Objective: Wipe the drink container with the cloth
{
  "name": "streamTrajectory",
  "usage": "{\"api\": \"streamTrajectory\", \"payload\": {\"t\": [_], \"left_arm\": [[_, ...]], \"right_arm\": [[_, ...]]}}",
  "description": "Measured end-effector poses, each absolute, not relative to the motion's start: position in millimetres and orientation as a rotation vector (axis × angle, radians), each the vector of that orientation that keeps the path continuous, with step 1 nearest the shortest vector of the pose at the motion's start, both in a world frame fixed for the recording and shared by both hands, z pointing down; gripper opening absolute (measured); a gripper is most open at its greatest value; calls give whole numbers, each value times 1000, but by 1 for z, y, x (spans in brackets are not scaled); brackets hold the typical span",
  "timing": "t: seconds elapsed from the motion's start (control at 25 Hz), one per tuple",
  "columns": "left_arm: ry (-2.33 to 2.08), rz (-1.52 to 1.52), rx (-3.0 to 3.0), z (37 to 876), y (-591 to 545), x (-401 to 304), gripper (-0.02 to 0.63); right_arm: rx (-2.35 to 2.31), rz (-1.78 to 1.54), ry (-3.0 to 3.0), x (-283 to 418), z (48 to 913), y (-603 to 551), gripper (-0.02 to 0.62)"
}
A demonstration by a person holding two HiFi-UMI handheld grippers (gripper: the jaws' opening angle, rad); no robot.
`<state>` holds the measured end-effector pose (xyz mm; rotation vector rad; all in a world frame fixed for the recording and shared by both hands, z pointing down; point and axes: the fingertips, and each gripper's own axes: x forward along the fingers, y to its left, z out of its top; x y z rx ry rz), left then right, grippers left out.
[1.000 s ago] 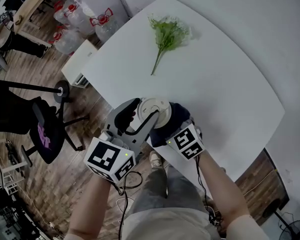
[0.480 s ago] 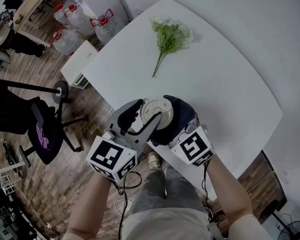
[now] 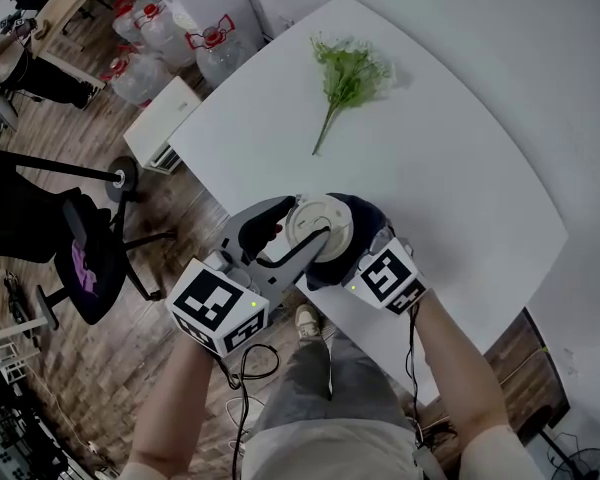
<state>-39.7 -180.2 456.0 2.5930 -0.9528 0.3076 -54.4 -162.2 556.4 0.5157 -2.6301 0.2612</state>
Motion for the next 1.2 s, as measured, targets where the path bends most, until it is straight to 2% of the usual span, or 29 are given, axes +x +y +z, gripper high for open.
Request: {"api": "streamTrajectory", "payload": {"t": [0.2,0.32,0.68,0.8,1.2], "left_arm": [[-928,302,2611,455,-180,-41,255],[-934,305,2607,455,-181,-39,255],[-906,298,2602,455,-181,-38,255],[-910,285,2602,454,-180,-37,256],[-914,282,2580,457,-182,-39,258]], "right_arm": [[463,261,-2462,-51,610,-161,400],[491,254,-2436,-51,612,-164,399],[568,224,-2608,-47,513,-159,400],[595,173,-2606,-44,507,-159,400],[602,369,-2473,-51,591,-164,400]]}}
